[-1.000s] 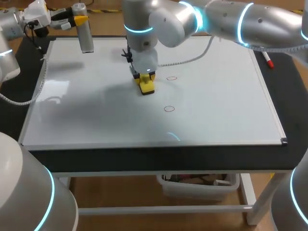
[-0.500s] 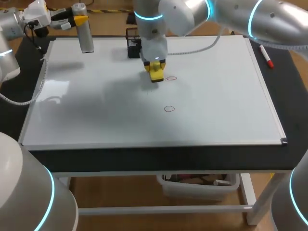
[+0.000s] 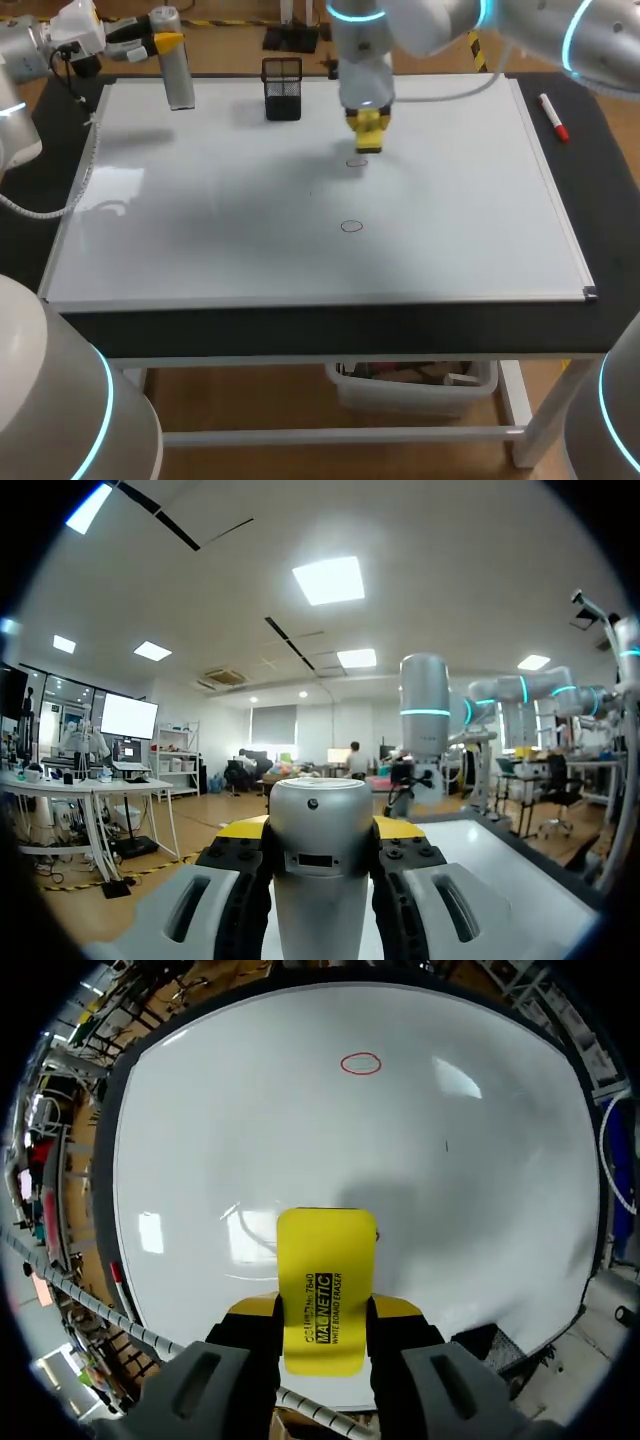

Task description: Pick up the inspection probe, press it on each red-marked spot on the whiteboard one by one, put down the probe, pick up the eraser, and wipe off all the red marks.

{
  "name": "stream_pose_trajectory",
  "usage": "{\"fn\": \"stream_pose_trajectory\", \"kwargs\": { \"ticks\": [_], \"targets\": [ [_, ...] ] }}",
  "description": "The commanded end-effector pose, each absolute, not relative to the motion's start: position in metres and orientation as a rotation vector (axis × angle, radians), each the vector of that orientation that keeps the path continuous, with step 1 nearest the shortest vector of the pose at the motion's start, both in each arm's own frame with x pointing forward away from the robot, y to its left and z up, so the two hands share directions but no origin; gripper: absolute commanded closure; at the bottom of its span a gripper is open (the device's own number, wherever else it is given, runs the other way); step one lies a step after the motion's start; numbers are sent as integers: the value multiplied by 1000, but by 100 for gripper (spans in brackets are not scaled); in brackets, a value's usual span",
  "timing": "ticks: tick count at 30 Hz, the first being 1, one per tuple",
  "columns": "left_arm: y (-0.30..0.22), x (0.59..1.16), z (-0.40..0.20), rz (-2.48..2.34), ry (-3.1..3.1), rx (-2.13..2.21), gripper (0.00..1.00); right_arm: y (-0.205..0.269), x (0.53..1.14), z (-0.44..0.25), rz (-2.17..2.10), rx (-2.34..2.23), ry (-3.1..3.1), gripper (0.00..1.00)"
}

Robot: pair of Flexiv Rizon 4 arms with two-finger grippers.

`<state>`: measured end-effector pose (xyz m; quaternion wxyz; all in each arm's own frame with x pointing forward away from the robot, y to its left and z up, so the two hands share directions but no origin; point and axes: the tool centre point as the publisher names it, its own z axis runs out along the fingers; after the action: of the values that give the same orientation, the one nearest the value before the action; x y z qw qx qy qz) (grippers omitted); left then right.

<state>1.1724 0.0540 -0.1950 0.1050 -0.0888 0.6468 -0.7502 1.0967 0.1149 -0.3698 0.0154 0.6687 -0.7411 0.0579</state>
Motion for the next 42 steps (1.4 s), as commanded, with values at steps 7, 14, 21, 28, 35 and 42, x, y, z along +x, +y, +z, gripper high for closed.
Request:
{"fn": "stream_pose_trajectory", "kwargs": {
  "ticks": [7, 14, 21, 28, 35, 42],
  "targets": [
    [54, 1172, -194, -2210, 1905, -262, 100, 20, 1099, -365, 153, 1868, -2470, 100],
    [54, 1172, -194, -2210, 1905, -262, 100, -24, 1095, -364, 164, 1730, -2567, 100],
    [54, 1172, -194, -2210, 1905, -262, 100, -57, 1091, -365, 156, 1606, -2658, 100],
    [54, 1172, -194, -2210, 1905, -262, 100, -81, 1088, -368, 142, 1526, -2708, 100],
    [54, 1172, -194, -2210, 1905, -262, 100, -90, 1086, -368, 143, 1494, -2732, 100],
    [54, 1172, -194, -2210, 1905, -262, 100, -94, 1085, -370, 124, 1472, -2749, 100]
  ]
}}
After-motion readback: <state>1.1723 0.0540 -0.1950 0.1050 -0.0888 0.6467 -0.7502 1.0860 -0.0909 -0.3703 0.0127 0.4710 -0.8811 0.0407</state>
